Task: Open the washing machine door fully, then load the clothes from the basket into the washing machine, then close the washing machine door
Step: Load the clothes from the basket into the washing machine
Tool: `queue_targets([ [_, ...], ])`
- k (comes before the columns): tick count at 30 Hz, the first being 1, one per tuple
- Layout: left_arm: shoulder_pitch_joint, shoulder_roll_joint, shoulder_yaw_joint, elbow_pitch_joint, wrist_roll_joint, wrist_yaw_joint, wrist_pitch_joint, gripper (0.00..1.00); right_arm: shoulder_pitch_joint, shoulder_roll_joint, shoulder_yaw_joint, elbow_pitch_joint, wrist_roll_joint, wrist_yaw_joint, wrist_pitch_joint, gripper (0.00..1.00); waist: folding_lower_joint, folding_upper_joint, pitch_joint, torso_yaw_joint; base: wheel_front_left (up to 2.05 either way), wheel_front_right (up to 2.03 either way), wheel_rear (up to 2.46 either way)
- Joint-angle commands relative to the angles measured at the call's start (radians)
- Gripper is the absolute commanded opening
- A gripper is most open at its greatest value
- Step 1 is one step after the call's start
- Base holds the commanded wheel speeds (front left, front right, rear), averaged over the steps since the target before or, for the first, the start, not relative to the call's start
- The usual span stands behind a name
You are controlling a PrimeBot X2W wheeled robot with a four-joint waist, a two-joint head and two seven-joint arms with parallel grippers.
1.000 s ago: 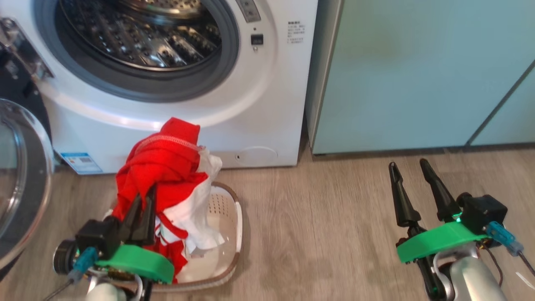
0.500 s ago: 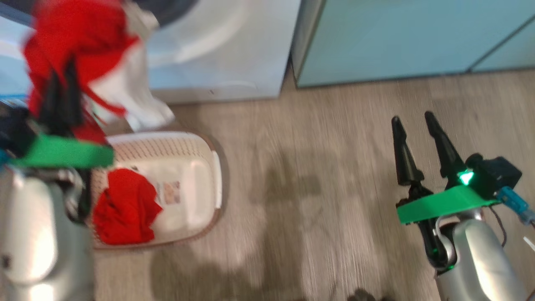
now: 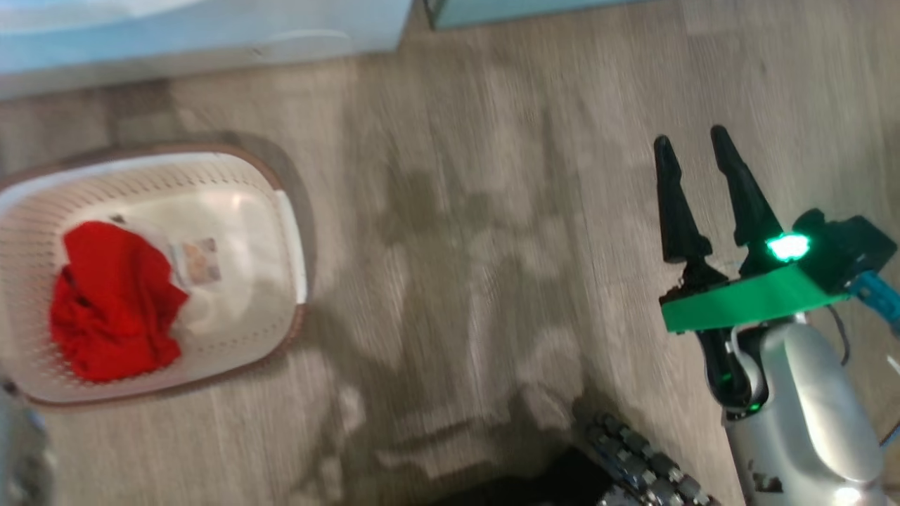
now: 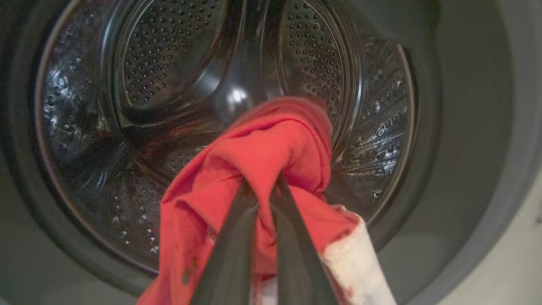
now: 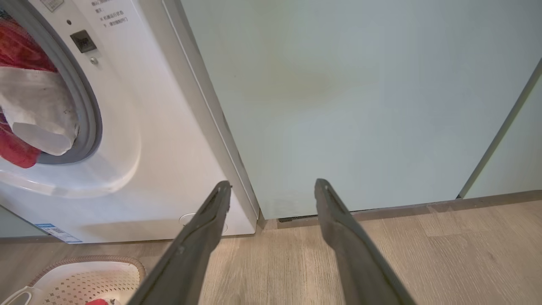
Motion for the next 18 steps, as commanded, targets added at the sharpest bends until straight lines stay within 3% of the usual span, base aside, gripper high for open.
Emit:
queue_targets([
  [1, -0.083, 0.07, 0.005, -0.009, 0.003, 0.0, 0.005, 0.0, -0.005, 0.0, 0.022, -0.036, 0.016, 0.0, -0.009, 1.0, -0.0003, 0.0, 0.062, -0.04, 0.0, 0.0, 0.0],
  [8, -0.361, 0.181, -0.099, 0.184, 0.015, -0.001, 0.047, 0.0, -0.031, 0.0, 0.078, -0.036, 0.063, 0.0, -0.009, 1.0, -0.0003, 0.0, 0.15, -0.098, 0.0, 0.0, 0.0],
  [18, -0.624, 0.254, -0.201, 0.334, -0.013, -0.001, 0.018, 0.0, -0.067, 0.0, 0.112, -0.05, 0.113, 0.0, -0.009, 1.0, -0.0003, 0.0, 0.231, -0.158, 0.0, 0.0, 0.0],
])
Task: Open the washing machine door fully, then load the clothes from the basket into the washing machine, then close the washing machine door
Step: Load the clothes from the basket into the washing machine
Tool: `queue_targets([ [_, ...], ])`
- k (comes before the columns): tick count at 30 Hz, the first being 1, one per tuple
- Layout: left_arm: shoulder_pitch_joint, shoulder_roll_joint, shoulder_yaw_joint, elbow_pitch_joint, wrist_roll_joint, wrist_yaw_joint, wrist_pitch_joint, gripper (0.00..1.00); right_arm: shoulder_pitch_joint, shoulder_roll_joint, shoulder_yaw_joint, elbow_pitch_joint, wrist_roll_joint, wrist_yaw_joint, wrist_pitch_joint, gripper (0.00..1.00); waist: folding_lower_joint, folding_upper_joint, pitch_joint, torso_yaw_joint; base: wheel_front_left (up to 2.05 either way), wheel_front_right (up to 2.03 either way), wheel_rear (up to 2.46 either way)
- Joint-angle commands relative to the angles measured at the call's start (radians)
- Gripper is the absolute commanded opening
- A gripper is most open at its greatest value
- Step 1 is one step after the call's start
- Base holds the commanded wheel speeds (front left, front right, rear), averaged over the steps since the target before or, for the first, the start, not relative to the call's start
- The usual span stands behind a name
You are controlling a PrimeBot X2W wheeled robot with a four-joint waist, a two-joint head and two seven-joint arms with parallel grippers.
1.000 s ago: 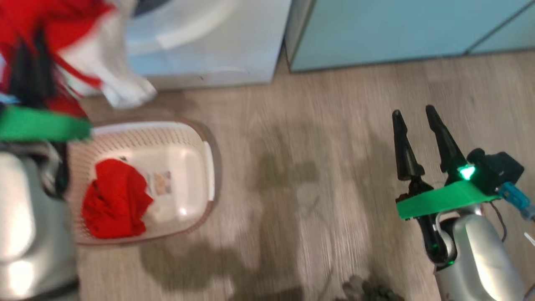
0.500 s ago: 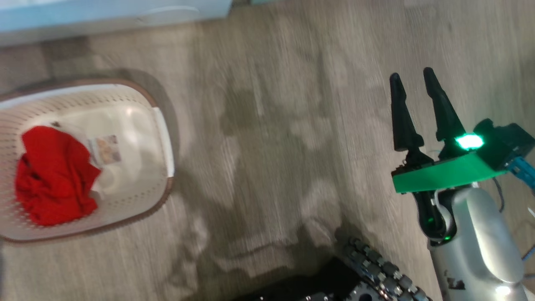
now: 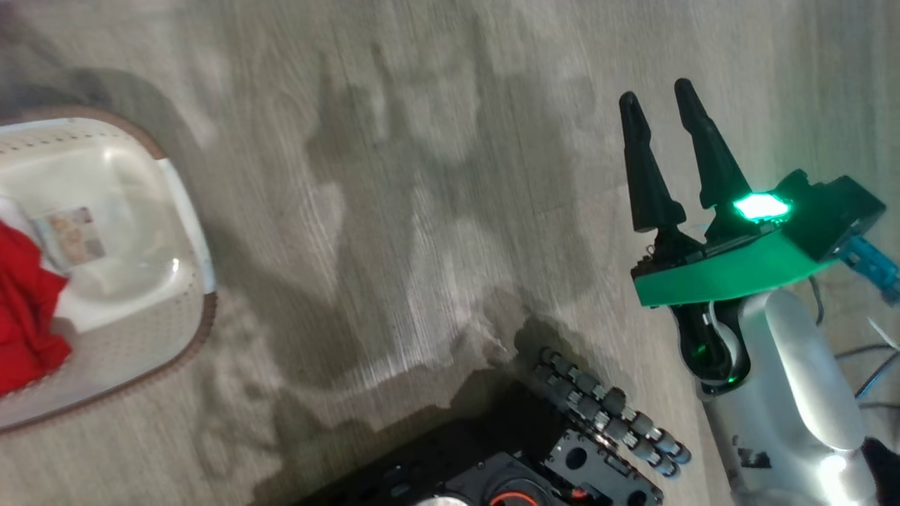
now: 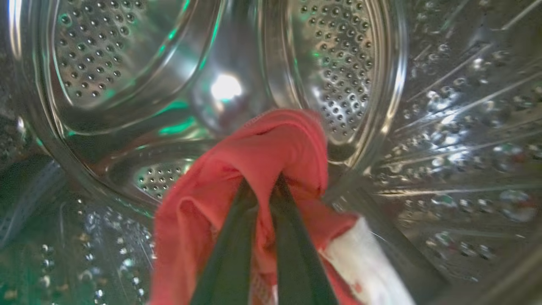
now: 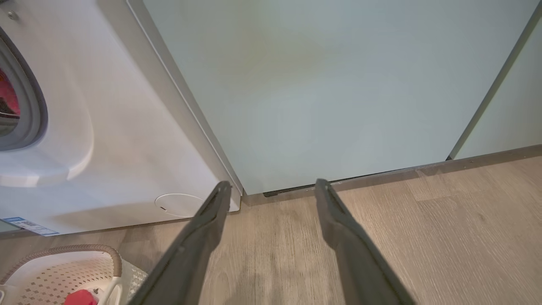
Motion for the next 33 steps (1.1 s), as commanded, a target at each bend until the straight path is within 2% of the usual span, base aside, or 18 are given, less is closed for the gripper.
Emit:
queue_targets([
  [1, -0.053, 0.07, -0.003, -0.015, 0.007, -0.001, -0.011, 0.0, 0.014, -0.002, 0.017, -0.032, 0.015, 0.0, -0.009, 1.0, -0.0001, 0.0001, 0.024, -0.023, 0.0, 0.0, 0.0],
  [6, -0.133, 0.084, 0.002, 0.049, 0.007, 0.021, -0.028, 0.0, -0.002, -0.002, 0.022, -0.034, 0.027, 0.0, -0.009, 1.0, -0.0001, 0.0001, 0.04, -0.039, 0.0, 0.0, 0.0],
  [17, -0.141, 0.066, -0.059, 0.176, 0.025, 0.012, -0.032, 0.0, -0.013, -0.002, 0.03, -0.049, 0.032, 0.0, -0.009, 1.0, -0.0001, 0.0001, 0.057, -0.03, 0.0, 0.0, 0.0],
  [18, -0.144, 0.065, -0.061, 0.186, 0.024, 0.012, -0.032, 0.45, -0.015, -0.002, 0.029, -0.05, 0.031, 0.0, -0.009, 1.0, -0.0001, 0.0001, 0.058, -0.029, 0.0, 0.0, 0.0],
  [19, -0.146, 0.063, -0.064, 0.193, 0.024, 0.012, -0.032, 1.0, -0.017, -0.002, 0.029, -0.05, 0.03, 0.0, -0.009, 1.0, -0.0001, 0.0001, 0.059, -0.027, 0.0, 0.0, 0.0],
  [29, -0.109, 0.057, -0.061, 0.201, 0.005, 0.016, -0.032, 1.0, -0.02, -0.002, 0.027, -0.043, 0.019, 0.0, -0.009, 1.0, -0.0001, 0.0001, 0.025, -0.013, 0.0, 0.0, 0.0],
  [33, -0.063, 0.038, -0.055, 0.183, -0.011, 0.02, -0.032, 1.0, -0.017, -0.002, 0.013, -0.039, 0.005, 0.0, -0.009, 1.0, -0.0001, 0.0001, -0.005, 0.007, 0.0, 0.0, 0.0],
])
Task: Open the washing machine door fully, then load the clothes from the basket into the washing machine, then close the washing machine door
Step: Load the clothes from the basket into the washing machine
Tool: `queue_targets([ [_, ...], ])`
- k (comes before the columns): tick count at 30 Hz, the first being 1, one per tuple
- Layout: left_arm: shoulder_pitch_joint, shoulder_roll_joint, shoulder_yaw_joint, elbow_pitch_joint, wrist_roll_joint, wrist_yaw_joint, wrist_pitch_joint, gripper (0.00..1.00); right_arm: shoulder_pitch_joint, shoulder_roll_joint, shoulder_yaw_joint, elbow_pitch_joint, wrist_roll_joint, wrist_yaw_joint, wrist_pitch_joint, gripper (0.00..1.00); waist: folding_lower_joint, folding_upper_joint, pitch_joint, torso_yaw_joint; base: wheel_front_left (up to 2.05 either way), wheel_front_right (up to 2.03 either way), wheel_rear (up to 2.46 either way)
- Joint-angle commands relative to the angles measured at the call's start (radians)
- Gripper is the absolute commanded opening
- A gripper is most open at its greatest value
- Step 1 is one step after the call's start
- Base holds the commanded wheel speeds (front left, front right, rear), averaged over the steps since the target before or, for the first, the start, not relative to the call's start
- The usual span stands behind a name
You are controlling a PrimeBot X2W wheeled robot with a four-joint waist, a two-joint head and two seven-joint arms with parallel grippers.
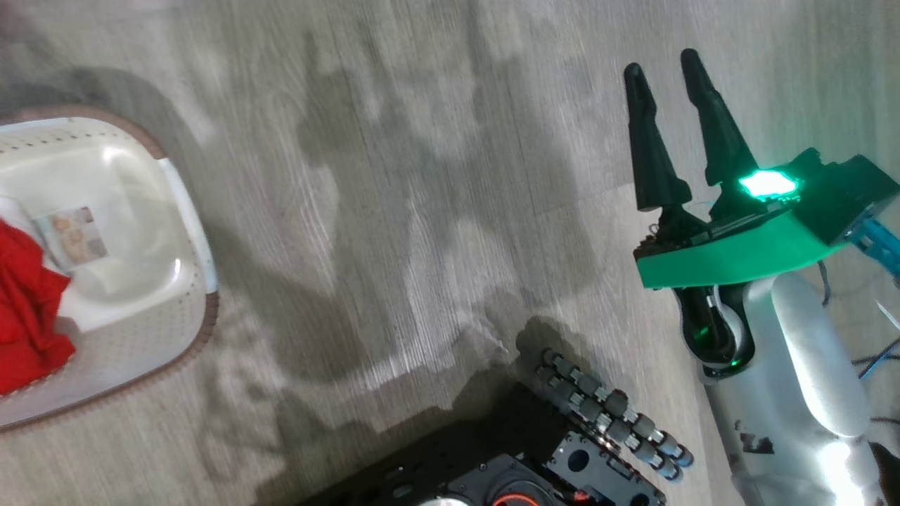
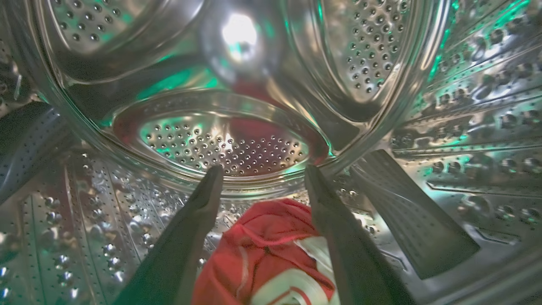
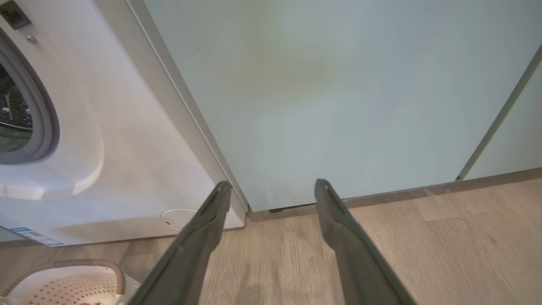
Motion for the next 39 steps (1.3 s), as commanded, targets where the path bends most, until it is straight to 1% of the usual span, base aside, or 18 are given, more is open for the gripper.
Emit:
queue_targets([
  [1, 0.031, 0.018, 0.005, -0.041, -0.009, 0.008, -0.004, 1.0, 0.027, -0.002, 0.006, -0.022, -0.012, 0.0, -0.009, 1.0, 0.0, -0.0001, -0.024, 0.018, 0.0, 0.0, 0.0],
  [3, 0.049, 0.013, 0.006, -0.047, -0.013, 0.007, -0.004, 1.0, 0.027, -0.002, 0.006, -0.022, -0.017, 0.0, -0.009, 1.0, 0.0, -0.0001, -0.035, 0.024, 0.0, 0.0, 0.0],
  [7, 0.138, -0.011, 0.016, -0.082, -0.034, 0.004, -0.004, 1.0, 0.032, -0.002, -0.01, -0.022, -0.038, 0.0, -0.009, 1.0, 0.0, -0.0001, -0.09, 0.052, 0.0, 0.0, 0.0],
  [10, 0.211, -0.042, 0.049, -0.101, -0.08, 0.0, -0.004, 1.0, 0.043, -0.002, -0.027, -0.013, -0.062, 0.0, -0.009, 1.0, 0.0, -0.0001, -0.14, 0.078, 0.0, 0.0, 0.0],
  [18, 0.42, -0.106, 0.06, -0.186, -0.133, -0.01, -0.004, 1.0, 0.079, -0.002, -0.063, 0.008, -0.128, 0.0, -0.009, 1.0, 0.0, -0.0001, -0.286, 0.155, 0.0, 0.0, 0.0],
  [21, 0.501, -0.125, 0.031, -0.229, -0.126, -0.011, -0.004, 1.0, 0.093, -0.002, -0.081, 0.014, -0.148, 0.0, -0.009, 1.0, 0.0, -0.0001, -0.334, 0.189, 0.0, 0.0, 0.0],
  [23, 0.553, -0.145, 0.014, -0.254, -0.146, -0.012, -0.004, 1.0, 0.105, -0.002, -0.093, 0.019, -0.161, 0.0, -0.009, 1.0, 0.0, -0.0001, -0.367, 0.217, 0.0, 0.0, 0.0],
  [27, 0.664, -0.166, 0.006, -0.31, -0.183, -0.012, -0.004, 1.0, 0.128, -0.002, -0.1, 0.029, -0.182, 0.0, -0.009, 1.0, 0.0, -0.0001, -0.438, 0.259, 0.0, 0.0, 0.0],
  [30, 0.76, -0.186, 0.015, -0.363, -0.188, -0.012, -0.004, 1.0, 0.149, -0.002, -0.112, 0.036, -0.197, 0.0, -0.009, 1.0, 0.0, -0.0001, -0.49, 0.29, 0.0, 0.0, 0.0],
  [33, 0.86, -0.215, 0.041, -0.424, -0.181, -0.011, -0.004, 1.0, 0.169, -0.002, -0.116, 0.04, -0.211, 0.0, -0.009, 1.0, 0.0, -0.0001, -0.537, 0.315, 0.0, 0.0, 0.0],
  [34, 0.929, -0.239, 0.054, -0.465, -0.171, -0.011, -0.004, 1.0, 0.182, -0.002, -0.121, 0.044, -0.216, 0.0, -0.009, 1.0, 0.0, -0.0001, -0.568, 0.329, 0.0, 0.0, 0.0],
  [39, 1.095, -0.308, 0.105, -0.571, -0.163, -0.007, -0.004, 1.0, 0.22, -0.002, -0.129, 0.054, -0.217, 0.0, -0.009, 1.0, 0.0, -0.0001, -0.639, 0.353, 0.0, 0.0, 0.0],
])
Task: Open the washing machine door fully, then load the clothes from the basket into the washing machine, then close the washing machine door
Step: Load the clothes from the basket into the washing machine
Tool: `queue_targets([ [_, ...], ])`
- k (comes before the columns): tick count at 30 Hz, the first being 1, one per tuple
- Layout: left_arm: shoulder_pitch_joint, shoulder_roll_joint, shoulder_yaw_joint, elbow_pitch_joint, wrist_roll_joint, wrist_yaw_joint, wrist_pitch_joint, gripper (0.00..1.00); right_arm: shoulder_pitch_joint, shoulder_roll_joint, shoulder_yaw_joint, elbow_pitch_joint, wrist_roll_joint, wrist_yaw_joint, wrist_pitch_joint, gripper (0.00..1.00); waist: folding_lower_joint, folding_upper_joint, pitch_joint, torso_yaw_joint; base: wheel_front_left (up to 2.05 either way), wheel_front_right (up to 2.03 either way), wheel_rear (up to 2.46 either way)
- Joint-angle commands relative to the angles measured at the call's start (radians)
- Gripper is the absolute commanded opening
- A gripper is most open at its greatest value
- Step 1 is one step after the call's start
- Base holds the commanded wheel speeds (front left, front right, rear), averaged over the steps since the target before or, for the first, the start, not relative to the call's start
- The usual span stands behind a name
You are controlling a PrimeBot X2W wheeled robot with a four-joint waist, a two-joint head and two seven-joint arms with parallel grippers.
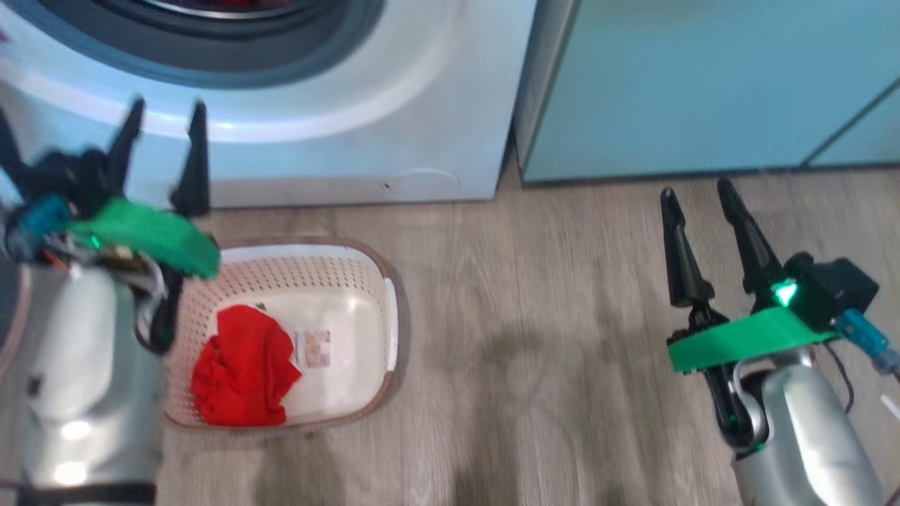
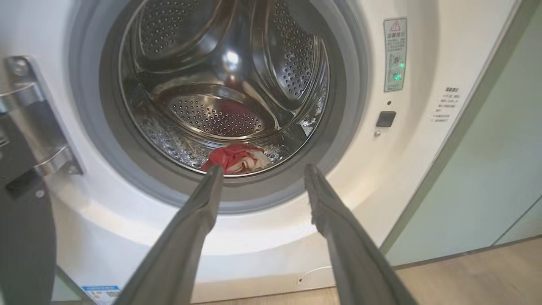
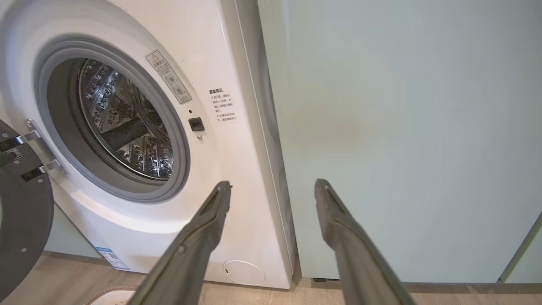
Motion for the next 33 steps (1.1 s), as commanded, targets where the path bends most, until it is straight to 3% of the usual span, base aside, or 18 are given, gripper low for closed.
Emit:
queue_targets([
  [1, 0.026, 0.007, 0.052, -0.07, 0.014, 0.004, -0.004, 1.0, 0.016, -0.001, 0.017, -0.024, -0.007, 0.0, -0.009, 1.0, 0.0001, -0.0001, -0.065, 0.036, 0.0, 0.0, 0.0],
  [7, 0.199, -0.068, 0.101, -0.197, 0.068, 0.013, -0.004, 1.0, 0.052, -0.001, 0.014, -0.018, -0.006, 0.0, -0.009, 1.0, 0.0001, -0.0001, -0.132, 0.052, 0.0, 0.0, 0.0],
  [15, 0.357, -0.125, 0.134, -0.281, 0.103, 0.013, -0.004, 1.0, 0.092, -0.001, 0.006, -0.016, -0.003, 0.0, -0.009, 1.0, 0.0001, -0.0001, -0.191, 0.062, 0.0, 0.0, 0.0],
  [24, 0.461, -0.146, 0.119, -0.325, 0.141, 0.023, -0.004, 1.0, 0.12, -0.001, 0.01, -0.012, -0.001, 0.0, -0.009, 1.0, 0.0001, -0.0001, -0.228, 0.065, 0.0, 0.0, 0.0],
  [33, 0.498, -0.147, 0.071, -0.357, 0.104, 0.07, -0.004, 1.0, 0.125, -0.001, 0.008, -0.016, 0.002, 0.0, -0.009, 1.0, 0.0001, -0.0001, -0.236, 0.068, 0.0, 0.0, 0.0],
])
